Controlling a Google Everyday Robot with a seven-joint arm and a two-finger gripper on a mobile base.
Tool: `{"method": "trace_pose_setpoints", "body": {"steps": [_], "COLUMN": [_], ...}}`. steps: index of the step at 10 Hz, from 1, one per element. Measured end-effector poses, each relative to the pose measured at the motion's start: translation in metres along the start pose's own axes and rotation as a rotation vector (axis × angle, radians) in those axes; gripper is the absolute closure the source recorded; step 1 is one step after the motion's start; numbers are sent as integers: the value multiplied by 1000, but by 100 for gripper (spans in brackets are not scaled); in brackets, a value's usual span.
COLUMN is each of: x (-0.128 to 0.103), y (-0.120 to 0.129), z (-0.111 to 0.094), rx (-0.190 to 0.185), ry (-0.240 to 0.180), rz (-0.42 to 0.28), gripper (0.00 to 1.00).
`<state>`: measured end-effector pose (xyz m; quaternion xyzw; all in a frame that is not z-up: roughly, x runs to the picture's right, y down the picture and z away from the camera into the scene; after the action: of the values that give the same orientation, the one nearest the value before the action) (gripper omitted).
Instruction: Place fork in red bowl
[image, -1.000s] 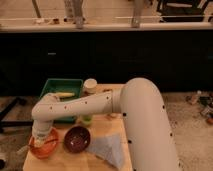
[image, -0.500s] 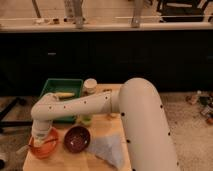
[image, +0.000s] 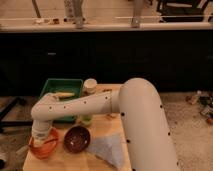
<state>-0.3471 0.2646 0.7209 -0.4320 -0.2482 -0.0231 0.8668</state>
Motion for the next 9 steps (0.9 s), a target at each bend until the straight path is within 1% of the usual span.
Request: {"method": "trace_pose_setpoints", "body": {"steps": [2,3,4,6,8,9], "x": [0,0,0,0,0,0], "y": [0,0,0,0,0,0], "z": [0,0,1,1,1,1], "rx": [0,0,-2,-1,-1,-1], "ry": [0,0,0,0,0,0], "rz": [0,0,1,0,1,1], "gripper": [100,96,89,66,46,34]}}
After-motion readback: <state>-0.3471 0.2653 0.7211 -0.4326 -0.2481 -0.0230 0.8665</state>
